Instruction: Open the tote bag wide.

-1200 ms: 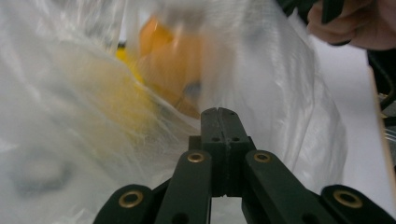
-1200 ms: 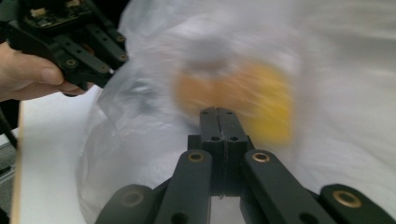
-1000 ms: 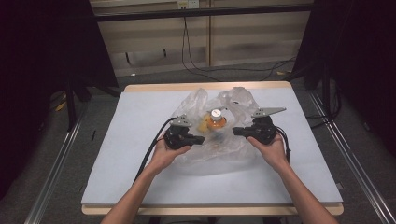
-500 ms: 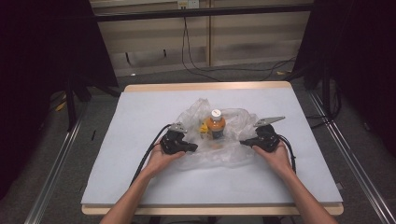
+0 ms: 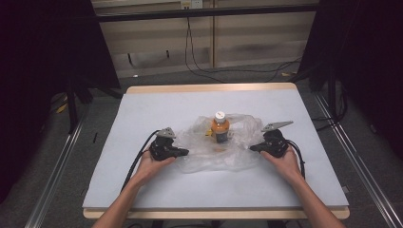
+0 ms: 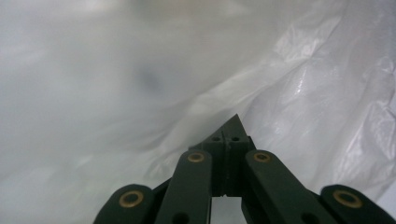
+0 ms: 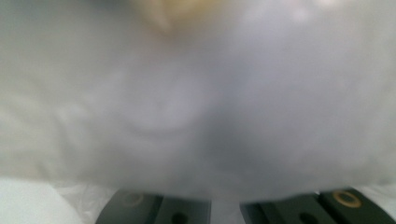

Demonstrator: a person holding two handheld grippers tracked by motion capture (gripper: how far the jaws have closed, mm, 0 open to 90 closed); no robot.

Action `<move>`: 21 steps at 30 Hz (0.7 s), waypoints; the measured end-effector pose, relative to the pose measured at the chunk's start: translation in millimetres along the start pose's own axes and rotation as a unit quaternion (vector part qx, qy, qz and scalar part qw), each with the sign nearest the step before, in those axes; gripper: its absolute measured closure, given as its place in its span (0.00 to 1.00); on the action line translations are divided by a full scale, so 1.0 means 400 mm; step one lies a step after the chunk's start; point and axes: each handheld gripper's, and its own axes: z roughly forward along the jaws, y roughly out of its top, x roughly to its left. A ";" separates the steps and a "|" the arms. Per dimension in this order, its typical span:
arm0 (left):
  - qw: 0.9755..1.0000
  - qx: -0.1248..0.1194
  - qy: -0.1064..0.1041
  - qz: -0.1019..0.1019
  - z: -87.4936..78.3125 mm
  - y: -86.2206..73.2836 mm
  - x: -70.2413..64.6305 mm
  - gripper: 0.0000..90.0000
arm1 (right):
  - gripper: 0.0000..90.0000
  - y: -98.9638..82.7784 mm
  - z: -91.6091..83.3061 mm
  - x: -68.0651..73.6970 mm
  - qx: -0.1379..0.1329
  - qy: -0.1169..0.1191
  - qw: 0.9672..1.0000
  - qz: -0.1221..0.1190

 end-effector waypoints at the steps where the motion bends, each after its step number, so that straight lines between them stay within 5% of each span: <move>1: 1.000 0.000 -0.002 -0.001 0.000 0.000 0.000 1.00 | 1.00 0.002 -0.003 0.003 -0.005 0.003 1.000 -0.002; 10: 0.999 -0.041 -0.005 0.017 -0.030 0.039 -0.042 1.00 | 1.00 0.015 -0.065 0.057 -0.063 0.033 0.997 -0.011; 21: 0.995 -0.090 -0.019 0.035 -0.081 0.065 -0.091 1.00 | 1.00 0.036 -0.184 0.101 -0.143 0.046 0.988 -0.023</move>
